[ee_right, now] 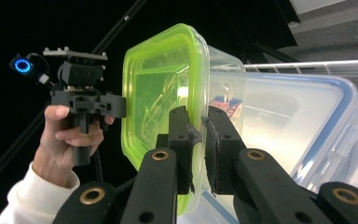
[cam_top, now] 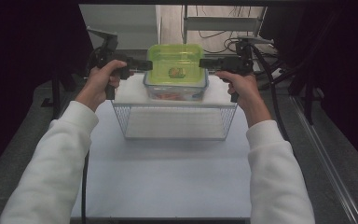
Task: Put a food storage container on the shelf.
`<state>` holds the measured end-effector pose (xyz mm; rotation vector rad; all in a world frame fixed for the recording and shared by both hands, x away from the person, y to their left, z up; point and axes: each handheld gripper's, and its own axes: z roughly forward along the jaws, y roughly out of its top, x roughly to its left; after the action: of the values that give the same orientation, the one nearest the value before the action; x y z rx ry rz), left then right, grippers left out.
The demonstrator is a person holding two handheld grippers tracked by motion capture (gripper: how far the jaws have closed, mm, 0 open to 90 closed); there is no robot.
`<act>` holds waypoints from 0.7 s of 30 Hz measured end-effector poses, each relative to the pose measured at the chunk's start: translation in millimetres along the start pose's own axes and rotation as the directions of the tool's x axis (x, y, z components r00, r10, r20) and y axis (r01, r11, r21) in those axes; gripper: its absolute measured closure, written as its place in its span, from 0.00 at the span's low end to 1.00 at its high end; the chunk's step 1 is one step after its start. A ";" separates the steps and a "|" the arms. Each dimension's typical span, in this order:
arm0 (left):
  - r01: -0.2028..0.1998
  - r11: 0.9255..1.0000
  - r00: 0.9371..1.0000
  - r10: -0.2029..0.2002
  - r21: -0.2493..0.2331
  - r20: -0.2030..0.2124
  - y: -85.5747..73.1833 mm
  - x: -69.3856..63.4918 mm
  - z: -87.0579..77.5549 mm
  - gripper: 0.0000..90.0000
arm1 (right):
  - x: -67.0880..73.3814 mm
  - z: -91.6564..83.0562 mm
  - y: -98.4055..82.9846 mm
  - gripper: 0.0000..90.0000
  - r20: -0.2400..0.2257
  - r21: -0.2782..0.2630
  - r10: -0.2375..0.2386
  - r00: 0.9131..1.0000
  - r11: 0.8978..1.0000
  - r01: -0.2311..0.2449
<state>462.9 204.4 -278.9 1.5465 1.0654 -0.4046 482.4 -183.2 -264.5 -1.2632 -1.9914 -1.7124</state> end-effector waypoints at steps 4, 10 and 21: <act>0.071 0.997 0.997 -0.070 -0.030 0.033 3.9 10.1 1.3 0.92 | -6.8 3.3 0.7 0.89 -0.021 -0.015 0.043 0.999 0.999 -0.044; 0.142 0.989 0.989 -0.140 -0.052 0.043 8.0 17.7 5.2 0.90 | -15.1 7.3 4.1 0.87 -0.032 -0.017 0.135 0.990 0.991 -0.136; 0.172 0.983 0.984 -0.169 -0.070 0.047 10.4 27.1 10.6 0.83 | -20.2 12.1 4.4 0.80 -0.005 -0.016 0.180 0.984 0.983 -0.180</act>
<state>488.6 206.3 -296.0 1.3807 1.1731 -0.5062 502.0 -181.8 -278.3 -1.3977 -1.8025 -1.6470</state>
